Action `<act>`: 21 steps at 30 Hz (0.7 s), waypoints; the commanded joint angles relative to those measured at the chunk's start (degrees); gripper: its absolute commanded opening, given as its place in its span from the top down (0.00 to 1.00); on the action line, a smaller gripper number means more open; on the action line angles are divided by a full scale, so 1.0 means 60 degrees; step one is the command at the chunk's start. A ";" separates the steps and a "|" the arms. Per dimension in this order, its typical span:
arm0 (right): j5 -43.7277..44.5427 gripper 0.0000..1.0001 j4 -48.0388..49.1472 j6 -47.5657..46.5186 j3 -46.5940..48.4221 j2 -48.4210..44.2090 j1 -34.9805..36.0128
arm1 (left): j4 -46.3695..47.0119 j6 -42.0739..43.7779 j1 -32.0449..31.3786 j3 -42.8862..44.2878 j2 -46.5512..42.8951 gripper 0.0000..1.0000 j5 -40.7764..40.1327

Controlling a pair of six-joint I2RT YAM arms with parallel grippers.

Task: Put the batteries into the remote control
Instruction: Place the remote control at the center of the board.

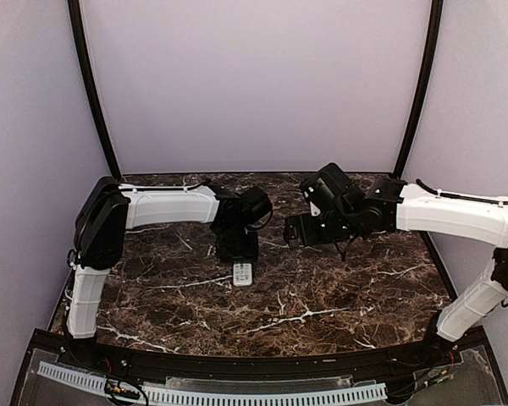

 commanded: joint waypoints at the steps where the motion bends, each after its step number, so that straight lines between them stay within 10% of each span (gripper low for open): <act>1: 0.0135 0.01 -0.0130 0.0157 0.0168 0.0165 -0.0031 | -0.1881 -0.0385 -0.0039 0.0518 0.0537 0.81 0.0364; 14: 0.0030 0.01 -0.0153 -0.0079 0.0374 0.0352 -0.0033 | -0.2053 -0.0257 -0.0039 0.0548 0.1104 0.39 0.0630; 16: 0.0038 0.01 -0.0142 -0.0117 0.0375 0.0327 -0.0031 | -0.2067 -0.0247 -0.0039 0.0534 0.1105 0.13 0.0567; 21: 0.0020 0.01 -0.0139 -0.0183 0.0404 0.0304 -0.0033 | -0.2208 -0.0125 -0.0031 0.0714 0.1088 0.08 0.0375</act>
